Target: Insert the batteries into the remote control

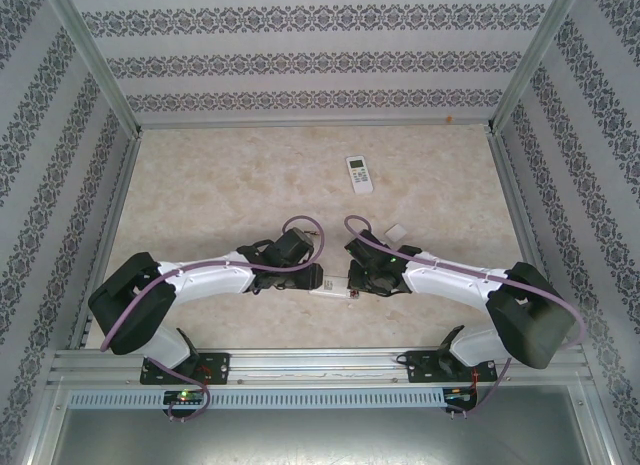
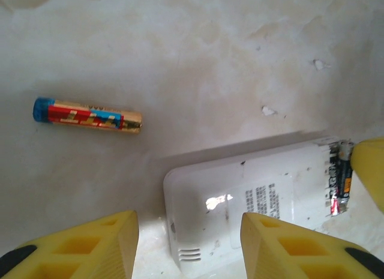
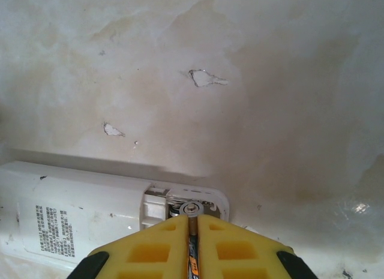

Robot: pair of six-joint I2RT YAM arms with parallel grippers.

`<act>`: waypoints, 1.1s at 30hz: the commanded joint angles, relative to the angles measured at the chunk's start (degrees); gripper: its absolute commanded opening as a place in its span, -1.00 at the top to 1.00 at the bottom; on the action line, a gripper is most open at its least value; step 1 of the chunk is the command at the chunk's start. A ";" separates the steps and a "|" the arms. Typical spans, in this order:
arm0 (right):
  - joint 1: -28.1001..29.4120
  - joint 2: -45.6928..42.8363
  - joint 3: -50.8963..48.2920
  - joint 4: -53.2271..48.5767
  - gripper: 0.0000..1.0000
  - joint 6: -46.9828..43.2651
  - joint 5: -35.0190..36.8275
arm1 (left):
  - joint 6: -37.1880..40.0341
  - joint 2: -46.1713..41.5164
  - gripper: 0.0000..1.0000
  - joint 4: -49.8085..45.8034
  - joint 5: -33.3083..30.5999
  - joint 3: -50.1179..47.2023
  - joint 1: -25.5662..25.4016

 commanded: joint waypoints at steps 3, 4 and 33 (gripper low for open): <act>1.22 2.03 -1.39 -1.92 0.74 1.13 -0.73 | 1.66 2.79 0.03 -1.11 -0.46 4.02 -0.16; 1.30 2.04 -1.30 -1.99 0.75 1.16 -0.67 | 1.63 3.19 0.03 -0.87 -0.17 4.31 -0.16; 2.57 0.60 -1.90 -6.12 0.71 1.83 0.47 | -0.74 6.74 0.04 3.65 4.44 1.16 -0.33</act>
